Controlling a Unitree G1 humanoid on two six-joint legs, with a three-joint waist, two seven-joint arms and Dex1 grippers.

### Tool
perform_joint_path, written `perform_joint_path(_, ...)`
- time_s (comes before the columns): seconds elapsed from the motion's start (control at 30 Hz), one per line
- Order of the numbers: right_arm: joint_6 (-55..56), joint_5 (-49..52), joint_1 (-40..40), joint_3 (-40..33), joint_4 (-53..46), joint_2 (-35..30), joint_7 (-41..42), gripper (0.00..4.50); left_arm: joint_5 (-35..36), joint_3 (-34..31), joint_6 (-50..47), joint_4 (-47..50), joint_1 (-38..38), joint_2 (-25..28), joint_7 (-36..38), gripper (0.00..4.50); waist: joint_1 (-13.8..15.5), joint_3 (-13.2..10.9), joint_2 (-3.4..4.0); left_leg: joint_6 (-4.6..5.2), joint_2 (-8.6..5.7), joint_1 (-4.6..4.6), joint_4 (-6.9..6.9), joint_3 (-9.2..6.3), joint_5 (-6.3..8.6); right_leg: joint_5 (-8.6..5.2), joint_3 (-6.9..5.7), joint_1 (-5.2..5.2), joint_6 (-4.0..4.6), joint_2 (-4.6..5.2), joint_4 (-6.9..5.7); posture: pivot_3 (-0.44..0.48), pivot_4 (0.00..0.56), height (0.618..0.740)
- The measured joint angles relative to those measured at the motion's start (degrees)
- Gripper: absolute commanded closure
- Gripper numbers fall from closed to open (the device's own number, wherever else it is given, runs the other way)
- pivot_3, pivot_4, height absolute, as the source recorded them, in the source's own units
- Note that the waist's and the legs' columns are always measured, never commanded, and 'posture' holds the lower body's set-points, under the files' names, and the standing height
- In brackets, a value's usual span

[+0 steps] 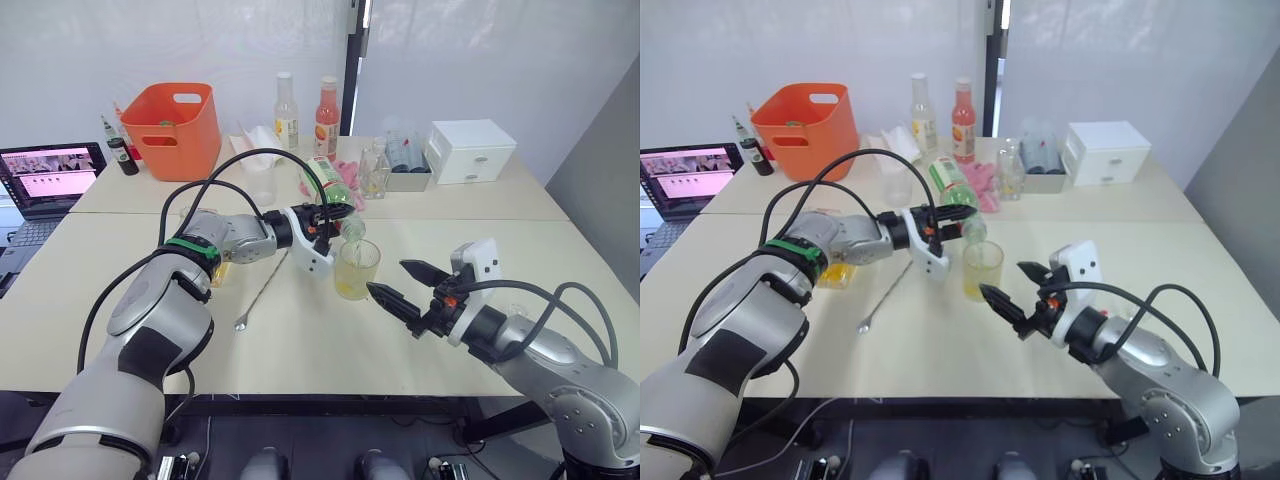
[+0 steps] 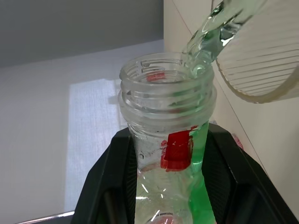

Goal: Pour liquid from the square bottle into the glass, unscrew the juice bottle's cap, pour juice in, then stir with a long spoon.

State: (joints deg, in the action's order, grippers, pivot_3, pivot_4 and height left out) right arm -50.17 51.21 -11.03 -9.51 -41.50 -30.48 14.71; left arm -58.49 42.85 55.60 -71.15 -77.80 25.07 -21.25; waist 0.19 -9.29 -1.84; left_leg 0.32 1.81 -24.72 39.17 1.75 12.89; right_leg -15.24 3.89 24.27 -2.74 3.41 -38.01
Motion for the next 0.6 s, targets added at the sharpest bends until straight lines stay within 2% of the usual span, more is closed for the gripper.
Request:
perform_joint_path(0.4,0.0,1.9,0.0,0.0,-0.3,-0.3,-1.1,0.03,0.5,-0.2,-0.5,-1.2,0.0,-0.2,1.6,3.03,0.0,0.0,0.0,0.0,0.0,0.0,0.03,0.0,0.0,0.0,0.0,0.0,0.0,0.0,-0.02,0.0,0.15,0.715)
perform_joint_path(0.6,0.0,1.9,0.0,0.0,-0.3,-0.4,-1.2,0.03,7.0,-3.7,1.8,-2.2,0.4,-0.8,9.5,3.03,0.0,0.0,0.0,0.0,0.0,0.0,0.04,0.0,0.0,0.0,0.0,-0.01,0.0,0.0,-0.03,0.0,0.15,0.715)
